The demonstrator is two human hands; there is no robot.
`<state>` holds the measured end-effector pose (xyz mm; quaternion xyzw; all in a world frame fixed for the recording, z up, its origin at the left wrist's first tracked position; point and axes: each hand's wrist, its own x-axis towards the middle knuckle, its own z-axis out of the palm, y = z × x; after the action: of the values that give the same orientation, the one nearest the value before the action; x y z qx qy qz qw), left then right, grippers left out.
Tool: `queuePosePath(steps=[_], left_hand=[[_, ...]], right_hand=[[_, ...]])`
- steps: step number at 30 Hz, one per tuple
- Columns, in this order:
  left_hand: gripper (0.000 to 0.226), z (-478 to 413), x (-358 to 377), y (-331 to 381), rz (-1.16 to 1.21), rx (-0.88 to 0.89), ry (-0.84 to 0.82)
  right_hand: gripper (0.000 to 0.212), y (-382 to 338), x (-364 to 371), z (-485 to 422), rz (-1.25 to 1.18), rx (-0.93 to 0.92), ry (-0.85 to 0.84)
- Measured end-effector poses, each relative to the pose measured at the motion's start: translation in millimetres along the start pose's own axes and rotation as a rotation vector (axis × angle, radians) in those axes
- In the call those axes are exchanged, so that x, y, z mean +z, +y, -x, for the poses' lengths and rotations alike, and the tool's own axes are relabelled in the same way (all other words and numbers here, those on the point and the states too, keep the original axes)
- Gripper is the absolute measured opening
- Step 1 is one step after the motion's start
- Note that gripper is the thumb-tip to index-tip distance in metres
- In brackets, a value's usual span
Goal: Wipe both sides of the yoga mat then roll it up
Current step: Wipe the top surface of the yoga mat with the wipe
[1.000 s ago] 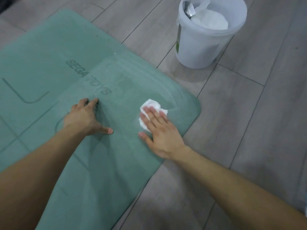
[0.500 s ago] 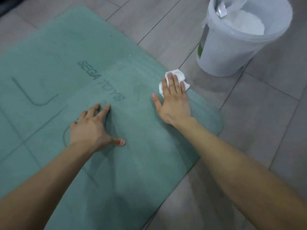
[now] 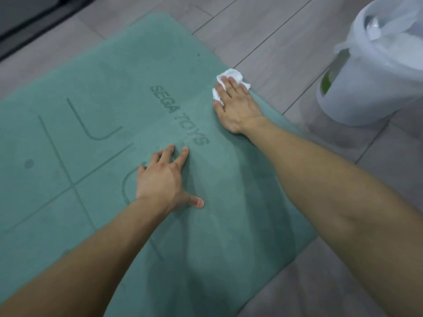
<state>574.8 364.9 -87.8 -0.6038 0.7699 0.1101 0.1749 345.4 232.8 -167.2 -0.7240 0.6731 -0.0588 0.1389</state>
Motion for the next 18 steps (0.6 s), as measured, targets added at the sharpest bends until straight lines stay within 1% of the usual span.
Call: queuePosePath(steps=[2, 4, 7, 11, 15, 18], left_hand=[[0.154, -0.7, -1.5, 3.1, 0.002, -0.010, -0.020], [0.155, -1.3, -1.5, 6.3, 0.009, -0.029, -0.036], [0.158, -4.3, 2.0, 6.3, 0.030, -0.039, -0.051], [0.159, -8.7, 5.4, 3.7, 0.048, -0.038, -0.087], [0.160, -15.1, 9.6, 1.7, 0.061, -0.041, -0.095], [0.158, -19.6, 15.7, 0.8, 0.074, -0.056, -0.085]], right_hand=[[0.070, 10.3, 0.3, 29.0, -0.048, 0.102, 0.032], [0.074, 24.3, 3.8, 76.7, -0.074, 0.178, 0.075], [0.075, 48.2, 10.1, 169.5, -0.059, 0.222, 0.120], [0.069, 59.5, 21.8, 276.4, -0.055, 0.291, 0.159], [0.058, 49.9, 29.4, 324.3, -0.088, 0.315, 0.248], [0.058, 39.9, 23.8, 332.1, -0.175, 0.295, 0.277]])
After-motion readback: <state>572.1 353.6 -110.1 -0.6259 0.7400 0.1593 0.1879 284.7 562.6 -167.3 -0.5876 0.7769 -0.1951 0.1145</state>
